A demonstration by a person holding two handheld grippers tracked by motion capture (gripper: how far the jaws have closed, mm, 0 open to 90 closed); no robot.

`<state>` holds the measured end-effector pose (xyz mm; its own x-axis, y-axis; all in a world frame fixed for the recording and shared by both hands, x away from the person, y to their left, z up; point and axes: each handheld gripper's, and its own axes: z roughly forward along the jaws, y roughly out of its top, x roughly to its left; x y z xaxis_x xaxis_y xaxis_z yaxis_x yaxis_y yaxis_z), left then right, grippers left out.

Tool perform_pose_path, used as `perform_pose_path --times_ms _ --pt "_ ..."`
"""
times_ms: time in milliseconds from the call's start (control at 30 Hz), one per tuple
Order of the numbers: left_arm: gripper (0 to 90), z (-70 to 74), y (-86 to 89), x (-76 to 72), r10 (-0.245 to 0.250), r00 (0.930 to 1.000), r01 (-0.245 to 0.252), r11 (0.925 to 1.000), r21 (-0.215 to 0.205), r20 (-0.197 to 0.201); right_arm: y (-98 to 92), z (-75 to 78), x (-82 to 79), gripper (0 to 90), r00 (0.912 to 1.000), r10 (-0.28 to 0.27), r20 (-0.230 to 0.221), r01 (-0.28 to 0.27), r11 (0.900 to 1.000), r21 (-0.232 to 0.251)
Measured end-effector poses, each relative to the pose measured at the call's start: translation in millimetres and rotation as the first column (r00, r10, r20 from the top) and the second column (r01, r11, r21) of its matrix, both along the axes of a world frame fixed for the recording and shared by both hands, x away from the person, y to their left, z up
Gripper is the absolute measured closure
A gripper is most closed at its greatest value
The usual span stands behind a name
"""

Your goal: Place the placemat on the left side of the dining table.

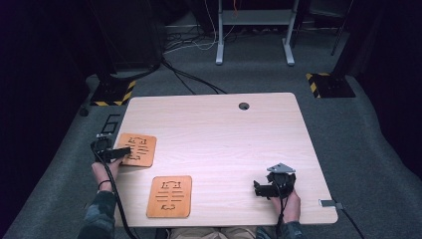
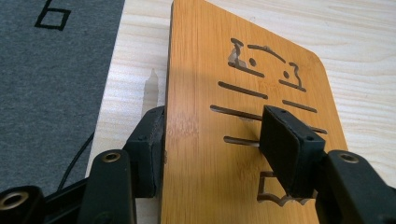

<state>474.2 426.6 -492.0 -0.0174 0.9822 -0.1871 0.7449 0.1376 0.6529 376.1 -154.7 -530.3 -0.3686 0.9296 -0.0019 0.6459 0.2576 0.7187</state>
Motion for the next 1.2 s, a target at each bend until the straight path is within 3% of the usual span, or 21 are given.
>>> perform_pose_path --times_ms 267,400,467,567,733,1200 --pt "41.0 -2.4 -3.0 2.6 0.008 0.9999 -0.007 0.9995 0.029 -0.012 -0.1 0.1 0.0 0.0 1.0 0.0 0.0 0.0 1.0 -0.001" --pt "39.9 -5.2 -3.9 4.7 0.002 0.9994 0.001 0.9974 0.072 -0.034 0.0 0.1 -0.1 0.0 1.0 0.0 -0.001 0.0 1.0 0.001" --pt "38.3 -7.1 -5.9 5.0 0.017 0.9995 -0.014 0.9945 0.103 -0.027 0.0 0.1 -0.1 0.0 1.0 0.0 -0.001 0.0 1.0 0.0" --pt "30.6 -11.4 -8.5 5.9 0.031 0.9988 -0.025 0.9899 0.139 -0.039 -0.1 0.1 -0.1 0.0 1.0 -0.002 -0.001 0.002 1.0 0.001" --pt "17.9 -14.8 -6.4 3.1 0.057 0.9978 -0.053 0.9925 0.11 -0.033 -0.1 0.1 0.0 0.0 1.0 -0.002 -0.001 0.002 1.0 0.001" --pt "3.9 5.4 -15.7 -13.2 -0.04 0.9983 0.038 0.9975 0.06 0.043 -0.2 0.1 0.1 0.0 1.0 -0.002 -0.001 0.002 1.0 0.001"
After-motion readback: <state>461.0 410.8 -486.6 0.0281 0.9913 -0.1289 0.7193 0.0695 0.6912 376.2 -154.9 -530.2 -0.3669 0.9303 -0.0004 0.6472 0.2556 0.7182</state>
